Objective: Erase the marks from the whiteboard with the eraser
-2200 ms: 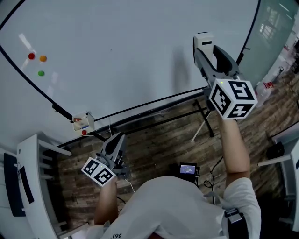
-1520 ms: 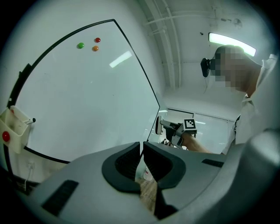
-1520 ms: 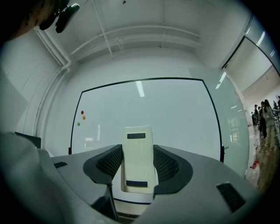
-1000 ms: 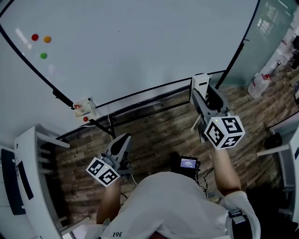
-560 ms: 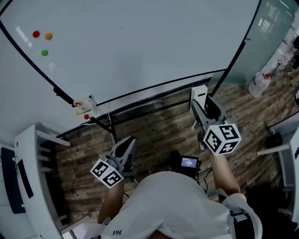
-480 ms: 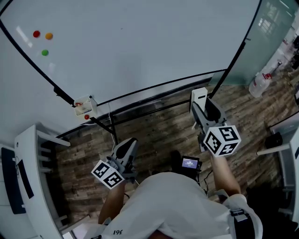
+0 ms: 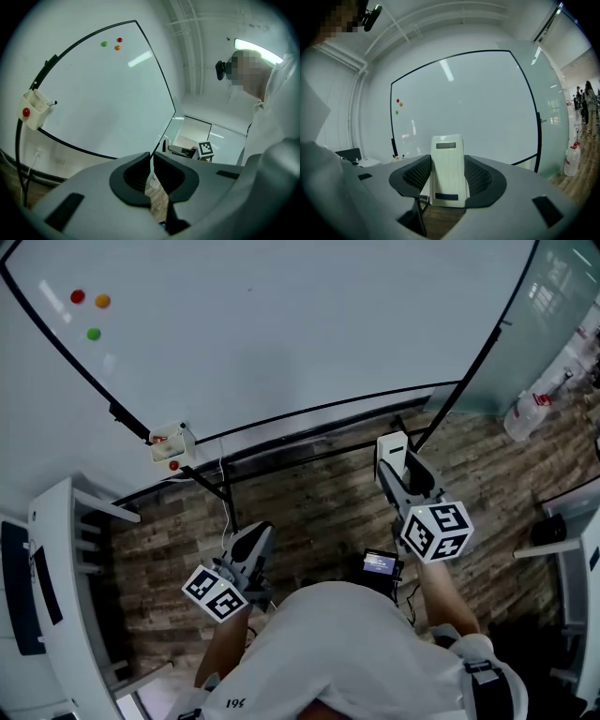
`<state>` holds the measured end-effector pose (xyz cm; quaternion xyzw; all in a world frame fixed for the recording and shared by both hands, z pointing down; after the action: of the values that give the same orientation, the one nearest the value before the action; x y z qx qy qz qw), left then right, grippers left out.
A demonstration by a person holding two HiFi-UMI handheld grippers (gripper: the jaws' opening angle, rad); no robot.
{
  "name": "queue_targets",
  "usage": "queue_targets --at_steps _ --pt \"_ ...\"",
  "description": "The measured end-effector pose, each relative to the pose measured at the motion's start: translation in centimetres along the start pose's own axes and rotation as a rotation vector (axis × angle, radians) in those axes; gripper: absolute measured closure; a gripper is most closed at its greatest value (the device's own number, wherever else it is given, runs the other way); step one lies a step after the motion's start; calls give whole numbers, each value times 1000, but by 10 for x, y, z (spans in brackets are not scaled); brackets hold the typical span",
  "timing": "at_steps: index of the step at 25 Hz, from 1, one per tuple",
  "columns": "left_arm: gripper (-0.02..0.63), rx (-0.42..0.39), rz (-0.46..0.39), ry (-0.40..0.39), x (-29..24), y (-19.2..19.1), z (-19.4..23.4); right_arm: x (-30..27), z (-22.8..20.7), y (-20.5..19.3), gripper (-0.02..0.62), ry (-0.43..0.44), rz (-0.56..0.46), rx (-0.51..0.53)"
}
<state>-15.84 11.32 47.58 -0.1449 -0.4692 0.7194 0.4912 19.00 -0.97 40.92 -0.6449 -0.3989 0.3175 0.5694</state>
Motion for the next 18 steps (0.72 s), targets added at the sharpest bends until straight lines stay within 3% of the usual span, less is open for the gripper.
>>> queue_targets --at_steps 18 --pt "592 12 -4 -9 -60 -40 -45 9 -50 -2 356 80 41 20"
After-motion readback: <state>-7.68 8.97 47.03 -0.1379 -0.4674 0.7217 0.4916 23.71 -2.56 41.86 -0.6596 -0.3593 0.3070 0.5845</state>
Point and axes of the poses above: the fingertips, and each gripper's own axes: x backward along the fingers, z to its left, y out of its top, the point moved 10 cm from there along x, backward along the fingers, and after that the axes turned 14 degrees about -z, right-handed, at the moved point
